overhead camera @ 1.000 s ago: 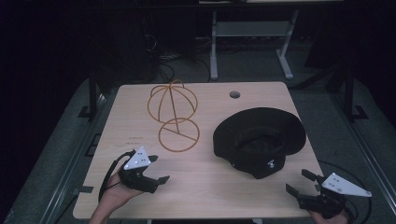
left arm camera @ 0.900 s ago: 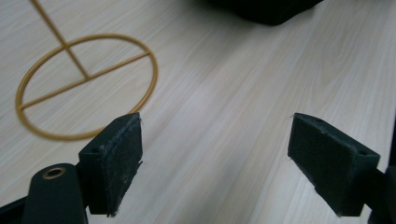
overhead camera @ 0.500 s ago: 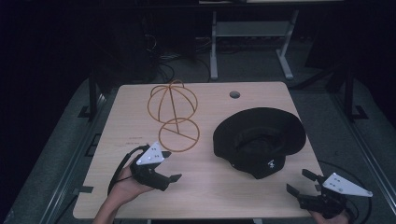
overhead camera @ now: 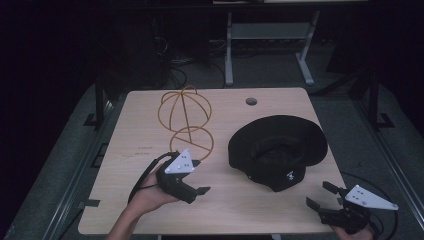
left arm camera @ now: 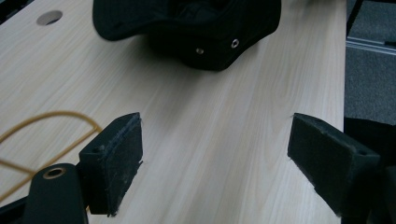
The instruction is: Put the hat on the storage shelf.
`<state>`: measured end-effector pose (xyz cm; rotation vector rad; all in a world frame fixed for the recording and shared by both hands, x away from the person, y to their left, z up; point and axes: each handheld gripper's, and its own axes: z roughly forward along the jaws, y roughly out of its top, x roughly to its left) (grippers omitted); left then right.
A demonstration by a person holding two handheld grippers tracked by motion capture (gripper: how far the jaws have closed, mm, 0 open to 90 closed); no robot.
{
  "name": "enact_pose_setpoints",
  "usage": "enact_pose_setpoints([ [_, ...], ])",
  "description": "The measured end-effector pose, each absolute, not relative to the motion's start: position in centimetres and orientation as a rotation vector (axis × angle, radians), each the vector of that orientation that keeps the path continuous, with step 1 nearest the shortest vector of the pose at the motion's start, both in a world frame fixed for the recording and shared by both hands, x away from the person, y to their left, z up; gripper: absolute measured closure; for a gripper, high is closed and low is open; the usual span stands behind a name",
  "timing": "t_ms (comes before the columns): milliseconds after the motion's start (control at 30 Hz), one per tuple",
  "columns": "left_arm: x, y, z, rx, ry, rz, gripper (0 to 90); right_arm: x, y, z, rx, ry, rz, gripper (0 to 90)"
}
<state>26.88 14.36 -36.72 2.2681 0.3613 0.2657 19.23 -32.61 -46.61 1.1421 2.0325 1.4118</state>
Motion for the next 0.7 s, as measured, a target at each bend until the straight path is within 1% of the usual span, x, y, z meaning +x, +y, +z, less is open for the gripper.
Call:
enact_pose_setpoints([
  [267, 27.4, 11.8, -35.8, 2.285, 0.3, 0.26, 17.6, 19.3, -32.7, -46.6, 1.129, 2.038, 1.42, 14.5],
  [700, 28.5, 7.9, -35.4, 2.324, 0.23, 0.231, 17.6, 19.4, -32.8, -46.5, 1.132, 2.021, 1.439, 14.6],
])
